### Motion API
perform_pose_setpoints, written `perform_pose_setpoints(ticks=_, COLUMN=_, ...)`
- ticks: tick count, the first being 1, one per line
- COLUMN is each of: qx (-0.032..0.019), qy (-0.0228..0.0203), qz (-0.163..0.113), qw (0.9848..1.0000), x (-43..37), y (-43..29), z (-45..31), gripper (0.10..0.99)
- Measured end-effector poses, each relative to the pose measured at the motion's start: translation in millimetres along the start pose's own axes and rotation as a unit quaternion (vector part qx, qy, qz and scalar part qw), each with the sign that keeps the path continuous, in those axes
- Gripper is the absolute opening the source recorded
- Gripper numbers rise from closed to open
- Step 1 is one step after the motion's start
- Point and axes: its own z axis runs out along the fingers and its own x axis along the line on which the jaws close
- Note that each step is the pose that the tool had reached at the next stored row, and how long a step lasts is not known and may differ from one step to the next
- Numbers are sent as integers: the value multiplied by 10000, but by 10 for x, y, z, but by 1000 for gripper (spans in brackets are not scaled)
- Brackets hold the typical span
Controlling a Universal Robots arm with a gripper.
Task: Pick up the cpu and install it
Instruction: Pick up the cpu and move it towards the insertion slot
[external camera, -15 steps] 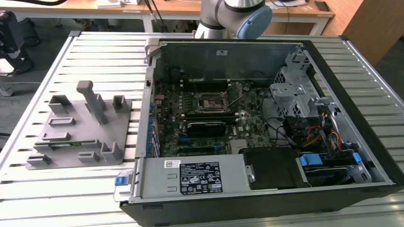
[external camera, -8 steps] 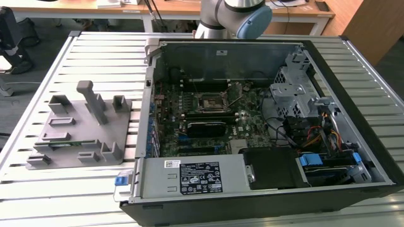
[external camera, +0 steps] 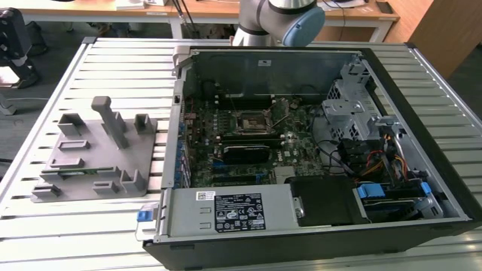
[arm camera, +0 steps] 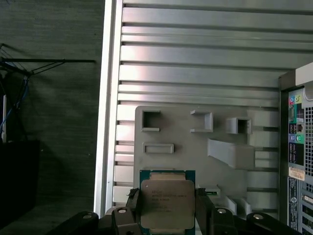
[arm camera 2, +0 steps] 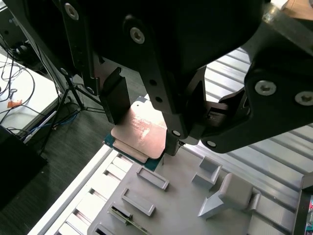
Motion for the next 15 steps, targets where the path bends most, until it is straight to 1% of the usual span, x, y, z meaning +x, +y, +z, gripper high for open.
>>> perform_pose_setpoints(ticks=15, qx=-5, qy=-1, qz=0, qw=10000, x=-47, y=-1, z=-4, gripper=537)
